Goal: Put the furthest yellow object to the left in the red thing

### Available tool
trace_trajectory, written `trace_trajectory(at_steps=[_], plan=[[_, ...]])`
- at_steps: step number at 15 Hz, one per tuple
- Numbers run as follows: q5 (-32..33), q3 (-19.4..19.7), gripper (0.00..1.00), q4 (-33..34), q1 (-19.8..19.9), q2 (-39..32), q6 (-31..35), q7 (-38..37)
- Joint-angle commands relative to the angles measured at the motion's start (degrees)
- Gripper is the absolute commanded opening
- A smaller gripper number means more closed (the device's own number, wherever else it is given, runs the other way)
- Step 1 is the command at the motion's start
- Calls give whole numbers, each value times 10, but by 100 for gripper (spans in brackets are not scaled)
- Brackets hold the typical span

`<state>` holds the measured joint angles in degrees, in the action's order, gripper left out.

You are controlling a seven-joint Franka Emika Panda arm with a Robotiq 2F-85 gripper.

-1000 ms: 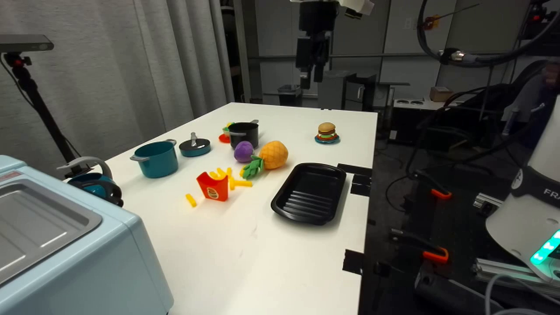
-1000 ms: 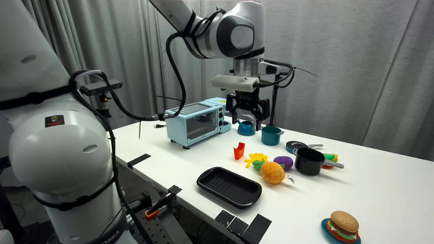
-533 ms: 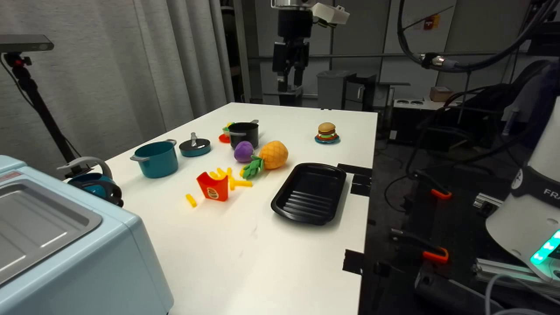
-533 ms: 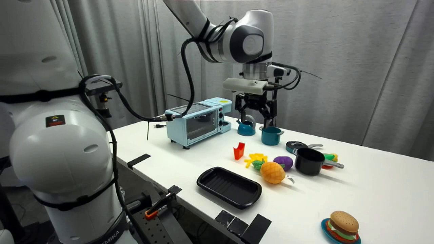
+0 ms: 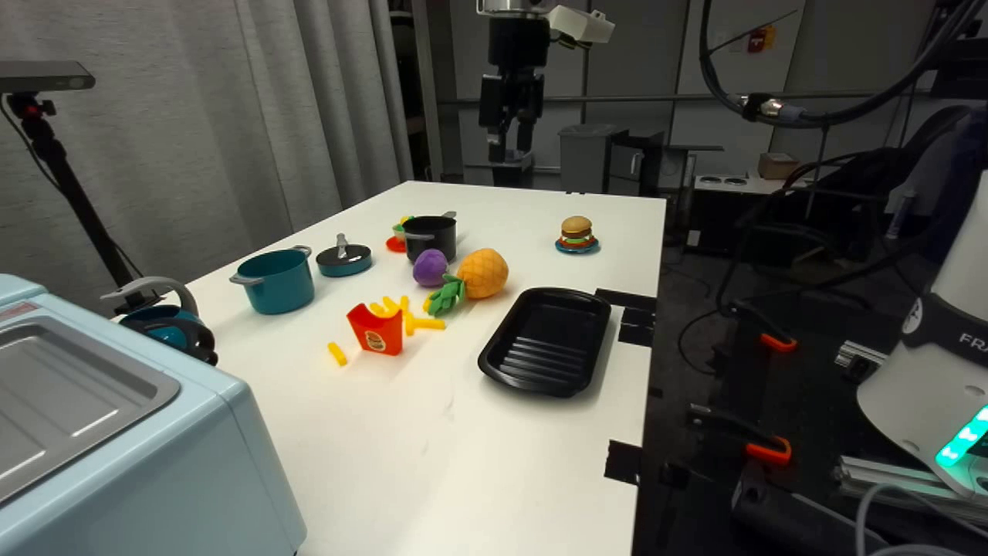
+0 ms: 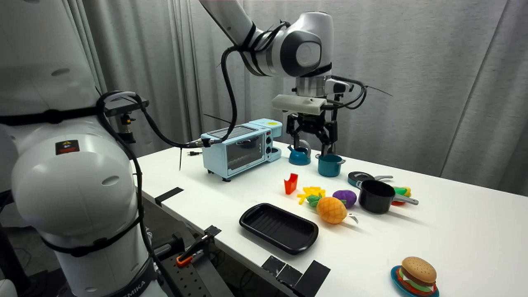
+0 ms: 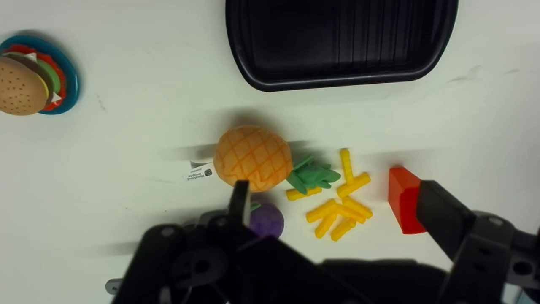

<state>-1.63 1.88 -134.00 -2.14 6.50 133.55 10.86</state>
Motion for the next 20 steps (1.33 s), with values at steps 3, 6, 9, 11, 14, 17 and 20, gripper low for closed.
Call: trace_trajectory(at_steps=[3,6,9,11,14,17,20], plan=[[-2,-22,100,39,-4,-47,-15,-39],[-5,-43,100,75,-12,-90,-16,-93],[-2,-59,100,124,-22,-143,-20,-153],[-3,-63,100,155,-27,-177,-18,-177],[-6,-63,100,197,-33,-224,-8,-198],[-7,-65,100,223,-45,-267,14,-227],[-4,-61,100,246,-61,-305,35,-262]])
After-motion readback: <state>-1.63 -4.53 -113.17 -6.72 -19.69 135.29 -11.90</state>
